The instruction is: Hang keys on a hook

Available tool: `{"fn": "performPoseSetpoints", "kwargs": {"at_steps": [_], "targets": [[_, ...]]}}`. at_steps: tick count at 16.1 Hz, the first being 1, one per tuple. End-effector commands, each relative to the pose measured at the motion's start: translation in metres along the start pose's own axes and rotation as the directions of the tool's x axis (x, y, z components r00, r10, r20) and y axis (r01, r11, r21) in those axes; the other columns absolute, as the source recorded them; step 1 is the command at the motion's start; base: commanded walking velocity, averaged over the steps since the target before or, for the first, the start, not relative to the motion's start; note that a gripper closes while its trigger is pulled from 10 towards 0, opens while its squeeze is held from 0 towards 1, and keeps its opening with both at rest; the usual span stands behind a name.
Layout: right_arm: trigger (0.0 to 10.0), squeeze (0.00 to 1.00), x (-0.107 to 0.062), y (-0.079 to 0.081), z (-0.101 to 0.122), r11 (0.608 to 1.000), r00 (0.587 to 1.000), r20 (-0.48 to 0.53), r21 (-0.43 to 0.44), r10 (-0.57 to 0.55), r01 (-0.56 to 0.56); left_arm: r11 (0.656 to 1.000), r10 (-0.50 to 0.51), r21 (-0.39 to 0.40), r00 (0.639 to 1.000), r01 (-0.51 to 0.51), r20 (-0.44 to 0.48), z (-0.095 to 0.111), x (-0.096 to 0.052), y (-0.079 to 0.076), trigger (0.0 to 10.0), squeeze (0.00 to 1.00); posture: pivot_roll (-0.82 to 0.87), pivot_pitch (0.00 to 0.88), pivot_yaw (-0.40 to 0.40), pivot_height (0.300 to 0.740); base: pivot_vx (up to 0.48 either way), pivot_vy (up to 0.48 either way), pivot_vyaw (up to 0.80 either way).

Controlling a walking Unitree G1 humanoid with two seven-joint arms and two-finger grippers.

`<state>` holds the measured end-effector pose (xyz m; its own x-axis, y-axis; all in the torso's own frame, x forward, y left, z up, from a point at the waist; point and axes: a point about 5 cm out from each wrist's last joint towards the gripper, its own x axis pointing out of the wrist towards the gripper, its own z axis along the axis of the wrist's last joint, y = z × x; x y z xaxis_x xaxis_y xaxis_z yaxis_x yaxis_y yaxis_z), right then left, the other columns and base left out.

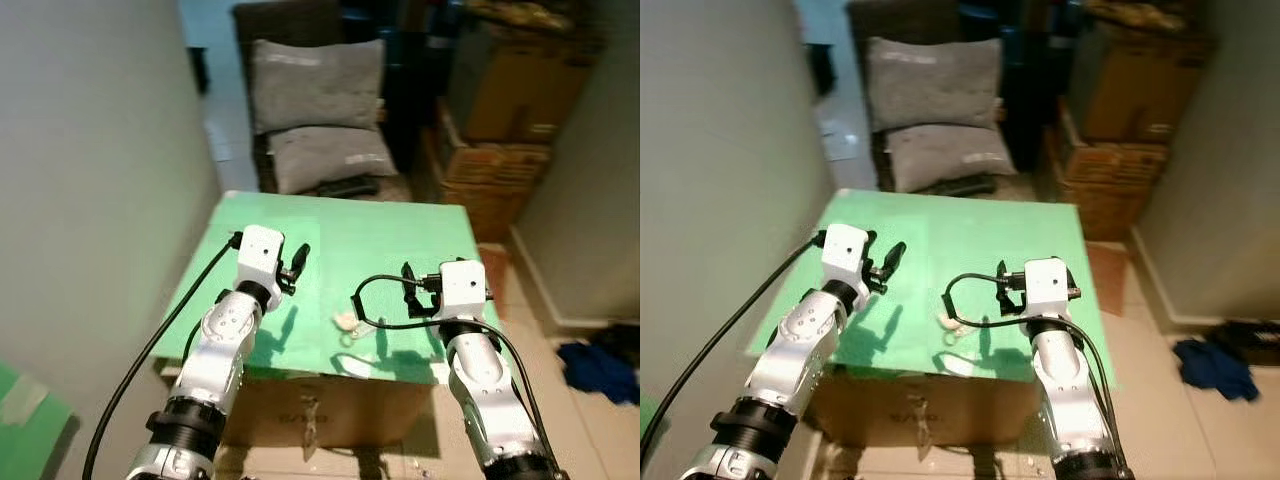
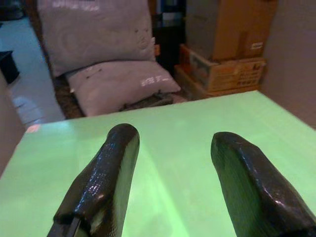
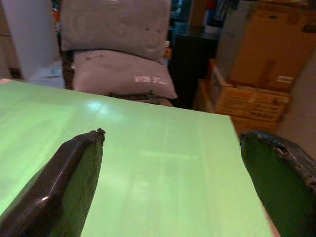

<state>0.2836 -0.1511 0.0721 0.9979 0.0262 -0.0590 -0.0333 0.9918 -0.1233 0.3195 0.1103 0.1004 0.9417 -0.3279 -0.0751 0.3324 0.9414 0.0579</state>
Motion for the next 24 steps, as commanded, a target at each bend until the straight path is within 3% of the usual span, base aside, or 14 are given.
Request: {"fn": "performPoseSetpoints", "kwargs": {"at_steps": [1, 7, 19, 24], "targets": [[10.0, 0.00, 0.001, 0.000, 0.001, 1.000, 1.000, 0.005, -0.006, -0.003, 0.003, 1.000, 0.008, 0.009, 1.000, -0.008, 0.011, 0.003, 0.002, 0.002, 10.0, 0.00, -0.07, 0.000, 0.018, 0.740, 0.000, 0.000, 0.00], [10.0, 0.00, 0.006, -0.001, 0.002, 0.999, 0.999, -0.013, -0.029, -0.031, 0.030, 0.999, 0.024, -0.037, 1.000, -0.024, -0.002, 0.001, 0.004, 0.004, 10.0, 0.00, -0.07, 0.000, 0.021, 0.732, 0.000, 0.000, 0.27], [10.0, 0.00, 0.004, -0.004, 0.000, 0.998, 0.998, 0.001, -0.042, -0.056, 0.056, 0.999, -0.031, 0.007, 1.000, 0.031, 0.001, 0.002, 0.007, -0.003, 10.0, 0.00, -0.08, 0.000, 0.032, 0.636, 0.000, 0.000, 0.24], [10.0, 0.00, 0.004, -0.004, 0.001, 0.998, 0.999, 0.000, -0.032, -0.051, 0.051, 0.997, -0.071, 0.023, 0.997, 0.070, 0.036, 0.006, 0.007, -0.009, 10.0, 0.00, -0.09, 0.000, 0.030, 0.632, 0.000, 0.000, -0.24]]}}
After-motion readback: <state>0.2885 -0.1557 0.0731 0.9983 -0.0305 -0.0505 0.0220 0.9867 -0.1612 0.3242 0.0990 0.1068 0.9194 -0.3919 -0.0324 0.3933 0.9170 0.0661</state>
